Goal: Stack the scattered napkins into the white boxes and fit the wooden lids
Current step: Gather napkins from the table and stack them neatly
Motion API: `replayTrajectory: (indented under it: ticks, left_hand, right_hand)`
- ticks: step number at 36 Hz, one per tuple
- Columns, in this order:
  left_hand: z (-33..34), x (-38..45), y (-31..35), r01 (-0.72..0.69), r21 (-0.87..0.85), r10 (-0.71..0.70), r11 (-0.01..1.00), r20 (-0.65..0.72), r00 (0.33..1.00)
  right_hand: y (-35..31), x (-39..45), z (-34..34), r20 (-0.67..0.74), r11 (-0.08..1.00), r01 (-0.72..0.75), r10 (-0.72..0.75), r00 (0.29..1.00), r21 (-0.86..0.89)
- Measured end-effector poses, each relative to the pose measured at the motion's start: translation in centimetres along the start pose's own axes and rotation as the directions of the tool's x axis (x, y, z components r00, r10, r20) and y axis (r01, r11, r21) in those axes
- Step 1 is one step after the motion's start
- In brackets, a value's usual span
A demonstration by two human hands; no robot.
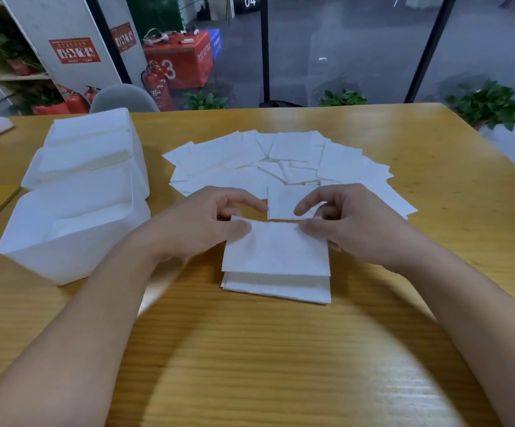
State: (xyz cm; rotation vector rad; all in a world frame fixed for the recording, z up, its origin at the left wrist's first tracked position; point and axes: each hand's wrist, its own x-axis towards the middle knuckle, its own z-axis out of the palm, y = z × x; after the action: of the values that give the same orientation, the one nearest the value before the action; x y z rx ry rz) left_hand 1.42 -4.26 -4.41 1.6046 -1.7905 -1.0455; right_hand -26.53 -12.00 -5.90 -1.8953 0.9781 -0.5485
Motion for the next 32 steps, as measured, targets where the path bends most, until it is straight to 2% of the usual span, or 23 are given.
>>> replayTrajectory:
  ticks: [2,7,12,18,22,24,27,32]
  left_hand:
    - [0.1,0.0,0.1,0.013,0.047,-0.013,0.999,0.015,1.000]
    - [0.2,-0.2,0.2,0.004,0.085,-0.007,0.996,0.033,0.999]
    - [0.4,-0.1,0.0,0.016,0.103,-0.023,0.995,0.066,0.998]
    - [0.6,0.2,-0.6,0.023,0.187,-0.032,0.982,0.044,0.999]
    - [0.5,0.6,-1.1,-0.005,0.213,0.013,0.977,-0.036,0.999]
    - [0.5,0.6,-1.2,-0.028,0.206,0.042,0.978,-0.061,0.997]
    - [1.0,0.7,-1.1,-0.049,0.214,0.059,0.976,-0.044,0.997]
    - [1.8,0.9,-1.0,-0.031,0.184,0.039,0.982,-0.036,0.999]
  right_hand:
    - [-0.1,-0.1,-0.2,0.082,0.999,-0.028,0.030,0.996,-0.028]
    - [-0.1,0.0,-0.4,0.029,0.990,0.008,-0.004,1.000,-0.140]
    - [0.4,-0.1,0.2,0.095,0.972,0.032,-0.010,0.995,-0.233]
    - [0.7,-0.1,0.4,0.101,0.956,0.069,-0.041,0.994,-0.286]
    - [0.8,0.0,0.6,0.005,0.944,0.121,-0.125,0.992,-0.308]
    - [1.2,0.3,0.9,-0.046,0.915,0.147,-0.177,0.983,-0.375]
    - [1.9,0.6,1.6,0.014,0.838,0.192,-0.215,0.976,-0.510]
    - [1.7,0.5,2.4,0.098,0.793,0.224,-0.205,0.974,-0.567]
